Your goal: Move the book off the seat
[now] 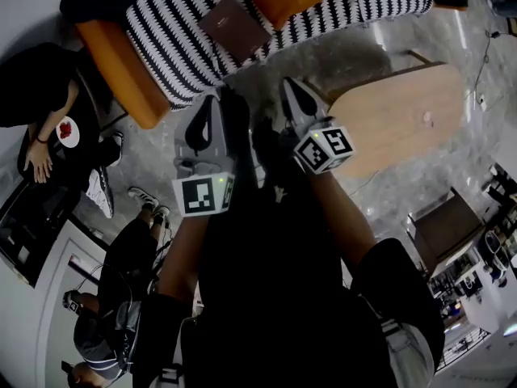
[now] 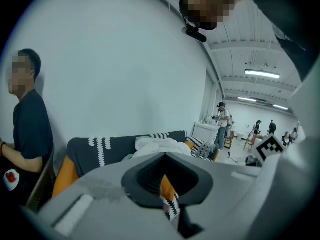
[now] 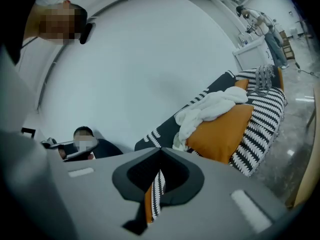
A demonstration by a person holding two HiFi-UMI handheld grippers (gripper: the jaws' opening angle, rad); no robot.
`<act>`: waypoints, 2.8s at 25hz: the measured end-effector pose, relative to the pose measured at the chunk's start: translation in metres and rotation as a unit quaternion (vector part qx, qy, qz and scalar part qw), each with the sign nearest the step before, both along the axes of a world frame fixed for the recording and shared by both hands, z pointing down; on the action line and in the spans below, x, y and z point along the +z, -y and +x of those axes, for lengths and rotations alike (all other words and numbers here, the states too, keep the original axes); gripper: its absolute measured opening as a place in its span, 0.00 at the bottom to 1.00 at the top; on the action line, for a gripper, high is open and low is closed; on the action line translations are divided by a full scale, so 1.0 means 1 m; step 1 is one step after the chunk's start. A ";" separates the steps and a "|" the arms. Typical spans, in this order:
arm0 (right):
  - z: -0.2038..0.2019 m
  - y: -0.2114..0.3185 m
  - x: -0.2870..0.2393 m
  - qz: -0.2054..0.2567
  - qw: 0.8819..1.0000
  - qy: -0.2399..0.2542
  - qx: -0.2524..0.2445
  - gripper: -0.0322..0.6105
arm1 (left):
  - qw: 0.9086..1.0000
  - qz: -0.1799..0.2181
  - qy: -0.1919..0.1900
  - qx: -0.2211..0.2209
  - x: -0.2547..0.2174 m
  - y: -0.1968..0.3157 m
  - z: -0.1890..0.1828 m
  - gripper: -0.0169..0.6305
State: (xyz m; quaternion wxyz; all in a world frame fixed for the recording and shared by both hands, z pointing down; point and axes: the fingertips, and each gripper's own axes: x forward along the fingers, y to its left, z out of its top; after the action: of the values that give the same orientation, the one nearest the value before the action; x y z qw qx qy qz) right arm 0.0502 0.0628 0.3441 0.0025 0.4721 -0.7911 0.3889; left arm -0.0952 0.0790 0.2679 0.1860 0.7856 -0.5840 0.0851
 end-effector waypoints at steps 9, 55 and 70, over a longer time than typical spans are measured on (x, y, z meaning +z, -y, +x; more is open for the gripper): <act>-0.011 0.017 0.055 -0.031 1.000 -0.004 0.004 0.06 | 0.999 -0.024 -0.016 -0.016 0.047 0.017 -0.014 0.04; -0.039 0.022 0.349 -0.176 0.984 -0.002 -0.001 0.24 | 0.997 -0.038 -0.068 0.021 0.189 0.064 -0.031 0.04; -0.050 0.017 0.414 -0.243 0.969 0.044 -0.007 0.36 | 0.995 -0.068 -0.068 0.009 0.222 0.084 -0.042 0.04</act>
State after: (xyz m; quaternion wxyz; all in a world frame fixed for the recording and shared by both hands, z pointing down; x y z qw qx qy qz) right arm 0.0005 0.0460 0.7586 0.0853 0.4346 -0.6754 0.5897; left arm -0.1368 -0.0050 0.4899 0.2768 0.7805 -0.5557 0.0729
